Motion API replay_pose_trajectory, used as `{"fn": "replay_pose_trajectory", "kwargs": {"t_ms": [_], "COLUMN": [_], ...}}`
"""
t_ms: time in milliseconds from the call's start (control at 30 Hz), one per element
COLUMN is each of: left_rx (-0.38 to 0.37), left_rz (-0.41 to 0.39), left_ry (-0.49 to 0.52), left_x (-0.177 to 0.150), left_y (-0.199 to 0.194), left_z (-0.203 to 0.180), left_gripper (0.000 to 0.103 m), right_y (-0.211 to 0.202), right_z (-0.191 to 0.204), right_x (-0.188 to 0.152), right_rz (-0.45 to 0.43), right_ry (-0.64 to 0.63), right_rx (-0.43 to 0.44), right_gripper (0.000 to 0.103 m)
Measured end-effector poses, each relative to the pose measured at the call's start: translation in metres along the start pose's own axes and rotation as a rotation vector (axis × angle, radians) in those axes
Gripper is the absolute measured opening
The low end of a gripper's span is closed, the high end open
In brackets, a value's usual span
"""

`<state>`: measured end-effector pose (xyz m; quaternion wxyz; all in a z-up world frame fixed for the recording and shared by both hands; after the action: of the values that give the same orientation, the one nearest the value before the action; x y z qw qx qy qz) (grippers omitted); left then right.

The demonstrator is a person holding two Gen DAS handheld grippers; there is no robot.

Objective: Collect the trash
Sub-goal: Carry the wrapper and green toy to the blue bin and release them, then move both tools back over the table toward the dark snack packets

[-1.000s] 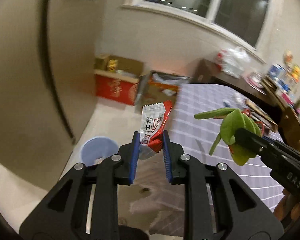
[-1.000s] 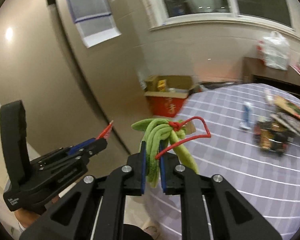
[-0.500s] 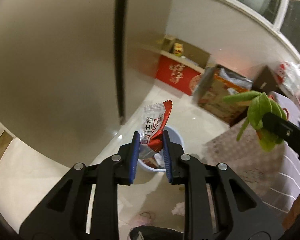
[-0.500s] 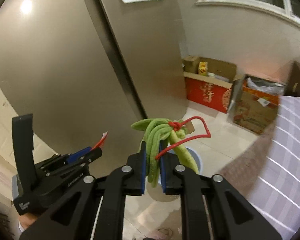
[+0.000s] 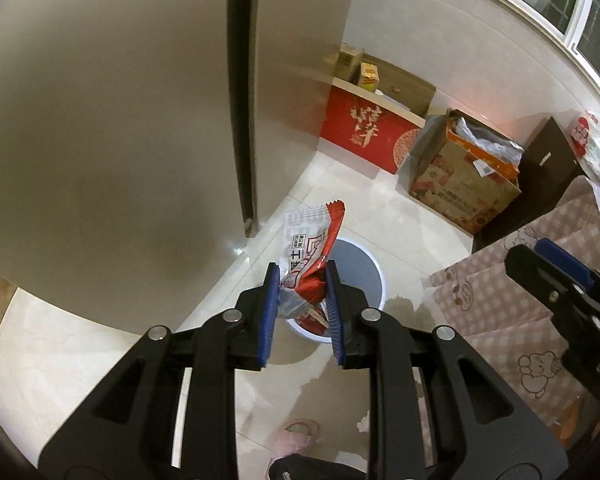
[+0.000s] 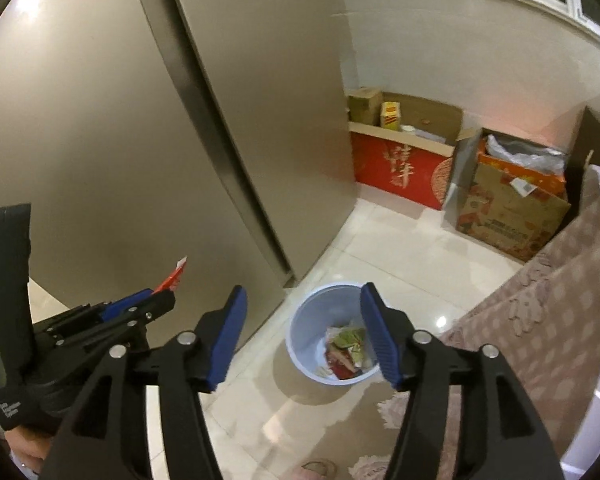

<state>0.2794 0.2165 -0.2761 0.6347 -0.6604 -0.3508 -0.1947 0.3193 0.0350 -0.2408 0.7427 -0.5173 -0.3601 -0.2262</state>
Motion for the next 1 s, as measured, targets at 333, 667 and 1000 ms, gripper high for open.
{"fn": "replay_pose_trajectory", "kwargs": {"t_ms": [333,667,1000], "left_rx": [-0.058,-0.082,-0.067], "left_rz": [-0.006,-0.067,-0.104], "left_ry": [0.043,-0.016,0.034], "left_x": [0.011,0.033,0.027], "left_y": [0.008,0.026,-0.018], "left_z": [-0.035,-0.065,-0.077], "left_gripper": [0.023,0.085,0.085], "right_y": [-0.043,-0.071,-0.075], "right_z": [-0.022,-0.058,-0.064], "right_x": [0.005,0.013,0.006], "right_rz": [-0.121,-0.22,-0.191], "right_ry": [-0.005,0.065,0.1], "right_rx": [-0.131,-0.172,-0.158], "right_gripper": [0.066,0.072,0.073]}}
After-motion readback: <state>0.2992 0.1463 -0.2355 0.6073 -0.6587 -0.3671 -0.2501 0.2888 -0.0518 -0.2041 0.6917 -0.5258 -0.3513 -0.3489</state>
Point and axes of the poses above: each gripper's, at about its wrist camera, not at the fingertips, and y roughly the way its jaws point, z to its left, x to its top, the point moved 2 cm from there along y, roughly the way its jaws point, and after that the axes turned 11 degrees about -z, right-handed, at the moved point
